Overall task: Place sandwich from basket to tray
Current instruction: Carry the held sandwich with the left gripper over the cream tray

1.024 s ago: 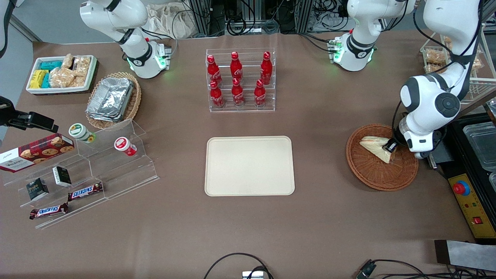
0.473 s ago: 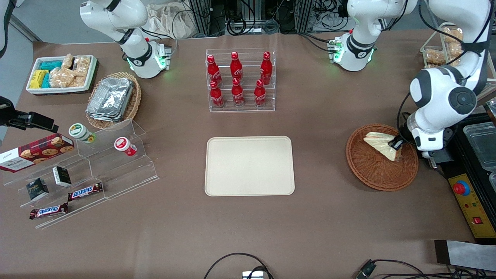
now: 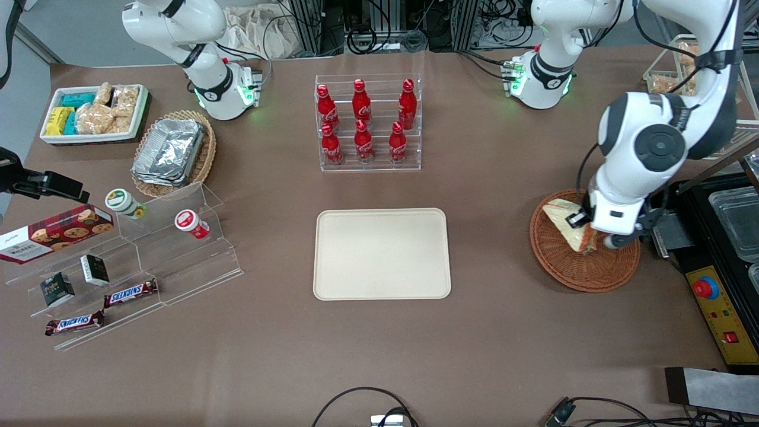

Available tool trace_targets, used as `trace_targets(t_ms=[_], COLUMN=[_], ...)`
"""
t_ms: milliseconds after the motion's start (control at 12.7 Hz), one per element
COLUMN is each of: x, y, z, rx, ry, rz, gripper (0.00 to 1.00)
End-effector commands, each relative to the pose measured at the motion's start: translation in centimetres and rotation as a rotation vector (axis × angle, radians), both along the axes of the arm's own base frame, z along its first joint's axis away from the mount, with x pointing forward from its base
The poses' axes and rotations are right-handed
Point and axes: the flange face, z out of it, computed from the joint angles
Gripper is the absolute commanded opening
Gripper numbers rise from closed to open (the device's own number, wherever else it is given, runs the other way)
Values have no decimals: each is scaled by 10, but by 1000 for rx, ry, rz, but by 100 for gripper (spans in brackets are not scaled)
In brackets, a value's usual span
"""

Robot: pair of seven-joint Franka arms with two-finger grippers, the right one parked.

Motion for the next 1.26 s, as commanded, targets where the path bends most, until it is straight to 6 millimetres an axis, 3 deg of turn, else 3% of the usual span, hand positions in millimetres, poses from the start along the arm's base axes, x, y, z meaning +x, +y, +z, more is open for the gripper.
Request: trace_targets(t_ms=[0, 236, 630, 945, 1182], x=[-3, -5, -7, -7, -15], y=[-28, -84, -163, -225, -259], z=[17, 35, 33, 15, -5], rx=[13, -15, -75, -118, -111], ry=[1, -25, -26, -22, -6], rz=[-171, -307, -424, -410, -446], gripper=[26, 26, 26, 26, 27])
